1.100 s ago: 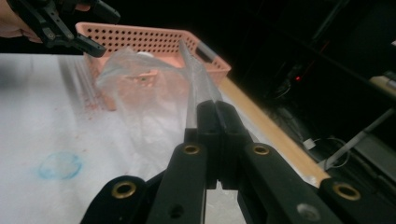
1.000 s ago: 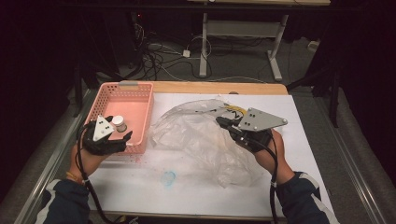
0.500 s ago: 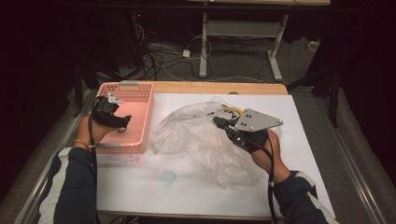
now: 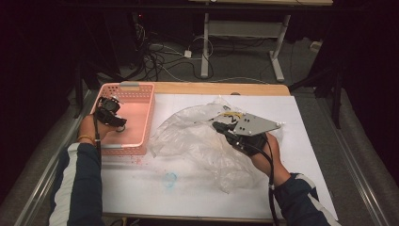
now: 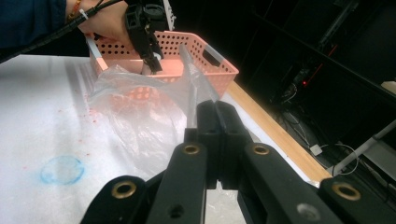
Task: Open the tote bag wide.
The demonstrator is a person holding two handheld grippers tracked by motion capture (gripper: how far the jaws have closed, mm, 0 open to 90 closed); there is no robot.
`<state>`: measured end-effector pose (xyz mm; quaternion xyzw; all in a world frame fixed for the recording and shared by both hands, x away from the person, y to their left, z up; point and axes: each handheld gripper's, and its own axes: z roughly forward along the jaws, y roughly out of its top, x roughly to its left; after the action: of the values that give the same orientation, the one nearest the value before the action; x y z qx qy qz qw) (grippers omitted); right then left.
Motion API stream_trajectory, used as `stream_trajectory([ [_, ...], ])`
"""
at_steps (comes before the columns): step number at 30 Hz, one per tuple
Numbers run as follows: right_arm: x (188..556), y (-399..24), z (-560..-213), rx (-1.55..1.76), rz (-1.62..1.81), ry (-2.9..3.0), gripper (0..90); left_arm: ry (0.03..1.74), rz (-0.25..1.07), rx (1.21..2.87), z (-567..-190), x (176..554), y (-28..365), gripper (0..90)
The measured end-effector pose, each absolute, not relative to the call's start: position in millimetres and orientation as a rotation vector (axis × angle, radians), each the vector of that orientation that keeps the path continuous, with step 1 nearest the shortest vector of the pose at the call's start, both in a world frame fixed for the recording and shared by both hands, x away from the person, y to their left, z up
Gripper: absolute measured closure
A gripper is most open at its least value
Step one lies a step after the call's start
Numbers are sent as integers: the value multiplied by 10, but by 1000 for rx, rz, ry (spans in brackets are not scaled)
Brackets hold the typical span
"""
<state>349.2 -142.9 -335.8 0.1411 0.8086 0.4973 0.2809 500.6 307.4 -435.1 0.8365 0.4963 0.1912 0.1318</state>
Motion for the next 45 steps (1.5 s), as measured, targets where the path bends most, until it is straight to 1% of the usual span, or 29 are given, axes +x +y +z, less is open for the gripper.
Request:
stream_trajectory([
  [2,3500,-1441,-3352,382,1337,2161,900,1421,568,2440,-4344,4998,3074,474],
  [4,3506,-1451,-3345,390,1338,2155,900,1416,609,2441,-4327,4990,3076,475],
  [10,3541,-1477,-3304,404,1340,2122,900,1344,708,2323,-4174,4890,3100,476],
  [12,3555,-1493,-3281,418,1347,2109,900,1311,759,2281,-4095,4847,3091,477],
  [16,3580,-1494,-3247,429,1343,2087,900,1236,795,2186,-3921,4742,3038,477],
  [27,3648,-1481,-3255,460,1315,2071,900,989,803,2011,-3623,4281,2721,477],
  [32,3684,-1487,-3300,488,1310,2084,900,888,779,1982,-3593,4073,2552,478],
  [34,3695,-1483,-3321,495,1303,2089,900,843,801,1980,-3606,4001,2481,477],
  [37,3704,-1487,-3354,511,1301,2094,900,795,762,1975,-3603,3873,2372,478],
  [45,3703,-1492,-3411,528,1292,2108,900,624,780,1940,-3431,3446,2063,478],
])
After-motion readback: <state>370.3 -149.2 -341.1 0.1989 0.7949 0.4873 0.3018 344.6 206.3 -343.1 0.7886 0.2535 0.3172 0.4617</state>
